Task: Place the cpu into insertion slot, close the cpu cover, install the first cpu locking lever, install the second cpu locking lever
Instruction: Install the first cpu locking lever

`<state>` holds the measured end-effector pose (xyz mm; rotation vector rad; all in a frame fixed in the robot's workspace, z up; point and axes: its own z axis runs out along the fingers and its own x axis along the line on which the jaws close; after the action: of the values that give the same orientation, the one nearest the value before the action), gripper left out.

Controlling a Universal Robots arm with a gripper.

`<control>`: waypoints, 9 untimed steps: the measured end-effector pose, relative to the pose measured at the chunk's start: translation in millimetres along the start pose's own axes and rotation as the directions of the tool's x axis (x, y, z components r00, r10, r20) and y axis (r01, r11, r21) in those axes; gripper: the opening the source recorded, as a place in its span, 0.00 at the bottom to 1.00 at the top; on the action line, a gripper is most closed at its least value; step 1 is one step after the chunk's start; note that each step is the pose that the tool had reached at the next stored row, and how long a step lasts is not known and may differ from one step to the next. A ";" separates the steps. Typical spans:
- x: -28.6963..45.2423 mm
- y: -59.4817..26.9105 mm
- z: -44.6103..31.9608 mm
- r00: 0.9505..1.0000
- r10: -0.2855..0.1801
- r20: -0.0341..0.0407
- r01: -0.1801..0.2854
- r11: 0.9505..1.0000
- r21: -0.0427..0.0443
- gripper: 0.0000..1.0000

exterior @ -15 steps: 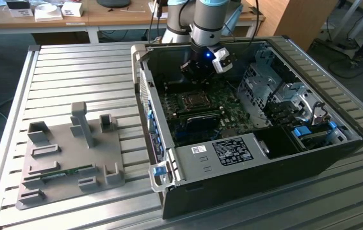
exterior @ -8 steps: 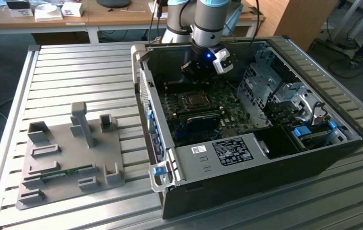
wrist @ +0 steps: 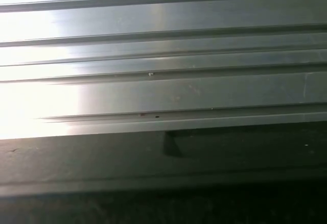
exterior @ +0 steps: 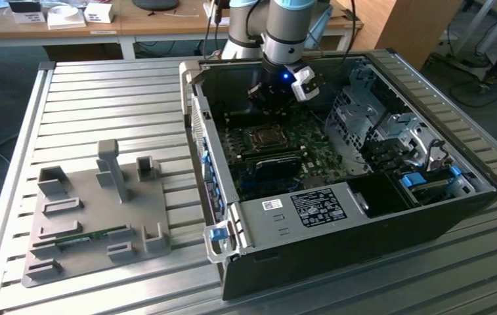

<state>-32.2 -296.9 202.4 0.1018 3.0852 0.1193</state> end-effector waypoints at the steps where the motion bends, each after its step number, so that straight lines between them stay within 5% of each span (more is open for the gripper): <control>1: 0.0 0.0 -0.1 1.000 0.002 0.000 -0.002 1.000 -0.003 0.11; 9: -0.3 -4.4 -0.4 1.000 0.014 0.001 -0.014 1.000 -0.008 0.11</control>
<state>-32.2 -301.3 202.5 0.1232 3.0836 0.1320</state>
